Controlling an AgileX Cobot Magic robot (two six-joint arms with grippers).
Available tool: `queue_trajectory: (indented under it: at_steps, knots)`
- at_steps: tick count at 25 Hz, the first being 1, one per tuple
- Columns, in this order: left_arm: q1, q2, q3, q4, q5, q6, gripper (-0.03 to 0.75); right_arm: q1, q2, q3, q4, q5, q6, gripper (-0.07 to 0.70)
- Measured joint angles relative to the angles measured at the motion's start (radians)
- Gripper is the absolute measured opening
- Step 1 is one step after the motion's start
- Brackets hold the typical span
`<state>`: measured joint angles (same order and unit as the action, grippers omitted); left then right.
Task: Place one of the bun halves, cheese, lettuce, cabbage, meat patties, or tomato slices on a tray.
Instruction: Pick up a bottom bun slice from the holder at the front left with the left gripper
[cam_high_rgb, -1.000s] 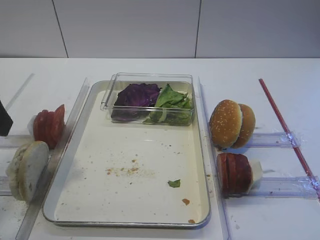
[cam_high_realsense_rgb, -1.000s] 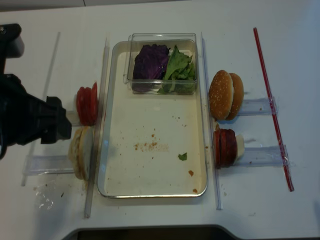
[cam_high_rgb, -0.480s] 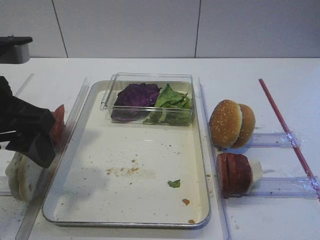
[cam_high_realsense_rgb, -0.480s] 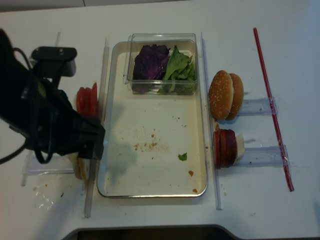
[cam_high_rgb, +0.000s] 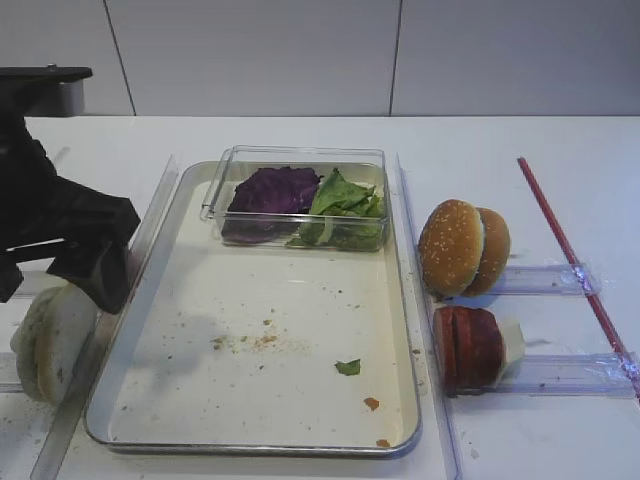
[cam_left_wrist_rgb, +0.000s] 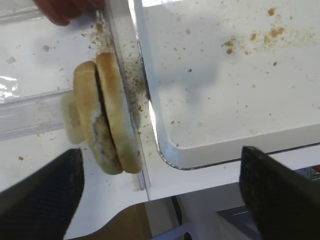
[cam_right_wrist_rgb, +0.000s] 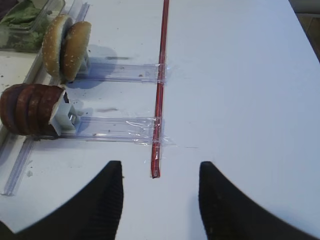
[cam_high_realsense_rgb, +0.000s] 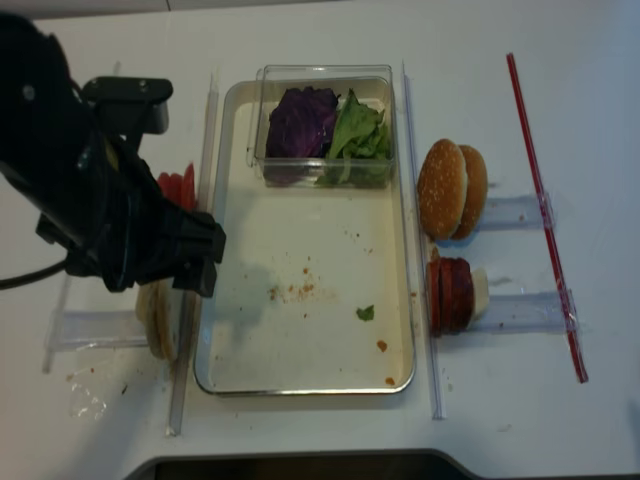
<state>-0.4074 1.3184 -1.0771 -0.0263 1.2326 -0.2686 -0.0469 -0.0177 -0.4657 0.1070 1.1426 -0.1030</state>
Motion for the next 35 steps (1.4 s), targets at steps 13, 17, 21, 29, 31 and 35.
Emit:
queue_trajectory:
  at_steps: [13,17,21,29,31,35]
  knots:
    - [-0.001,0.077,-0.005,-0.035,-0.004,-0.002,0.559,0.0,0.0,0.0,0.0,0.0,0.0,0.382]
    - [-0.005,0.089,-0.005,-0.035,-0.004,-0.002,0.493,0.0,0.0,0.0,0.0,0.0,0.0,0.382]
    - [-0.005,0.1,-0.006,-0.035,-0.004,-0.002,0.475,0.0,0.0,0.0,0.0,0.0,0.0,0.382]
    - [-0.007,0.119,-0.006,0.007,-0.006,-0.016,0.473,0.0,0.0,0.0,0.0,0.0,0.0,0.382]
    - [-0.007,0.12,-0.006,0.016,-0.006,-0.02,0.473,0.0,0.0,0.0,0.0,0.0,0.0,0.382]
    - [-0.007,0.127,-0.006,0.016,-0.006,-0.025,0.473,0.0,0.0,0.0,0.0,0.0,0.0,0.382]
